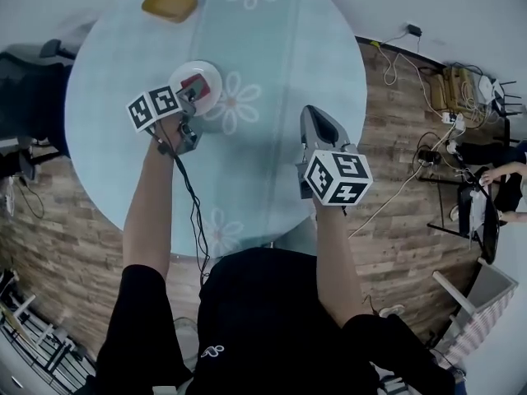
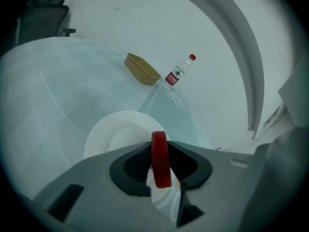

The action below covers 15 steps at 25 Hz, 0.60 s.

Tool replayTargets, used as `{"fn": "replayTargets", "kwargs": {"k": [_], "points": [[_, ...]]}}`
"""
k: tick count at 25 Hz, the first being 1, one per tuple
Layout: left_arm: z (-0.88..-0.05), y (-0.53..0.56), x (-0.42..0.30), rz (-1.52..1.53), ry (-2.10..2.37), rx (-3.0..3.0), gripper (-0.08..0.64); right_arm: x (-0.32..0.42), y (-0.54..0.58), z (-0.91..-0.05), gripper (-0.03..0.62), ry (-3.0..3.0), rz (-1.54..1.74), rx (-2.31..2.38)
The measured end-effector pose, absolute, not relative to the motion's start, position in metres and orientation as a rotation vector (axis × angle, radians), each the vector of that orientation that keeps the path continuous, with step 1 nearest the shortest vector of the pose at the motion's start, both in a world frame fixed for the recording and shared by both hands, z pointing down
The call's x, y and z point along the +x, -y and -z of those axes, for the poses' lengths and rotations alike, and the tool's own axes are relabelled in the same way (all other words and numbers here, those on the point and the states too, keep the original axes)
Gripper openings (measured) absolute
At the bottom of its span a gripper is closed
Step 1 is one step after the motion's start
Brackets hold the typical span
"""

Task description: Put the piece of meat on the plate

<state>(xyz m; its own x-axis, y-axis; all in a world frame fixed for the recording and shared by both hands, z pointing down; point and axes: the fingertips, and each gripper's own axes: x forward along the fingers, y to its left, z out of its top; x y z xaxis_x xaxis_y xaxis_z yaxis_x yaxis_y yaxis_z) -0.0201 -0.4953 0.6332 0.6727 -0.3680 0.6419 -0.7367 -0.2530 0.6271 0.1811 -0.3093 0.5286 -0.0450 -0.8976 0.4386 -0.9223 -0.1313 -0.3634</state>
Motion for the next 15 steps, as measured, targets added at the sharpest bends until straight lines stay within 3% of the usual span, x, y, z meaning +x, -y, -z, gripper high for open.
{"fn": "replayTargets", "kwargs": {"k": [5,8,15], "points": [[-0.639,0.494,-0.029,-0.559,0.859,1.897,0.134,0.171,0.311,-0.528,0.009,2.054,-0.911,2.094],[-0.639,0.496,-0.044,-0.607,0.923,1.932,0.196,0.162,0.314,-0.524,0.009,2.07,-0.893,2.058],[-0.625,0.492,-0.069,-0.596,1.085,1.942,0.213,0.148,0.308,-0.521,0.009,2.132,-0.862,1.969]]}}
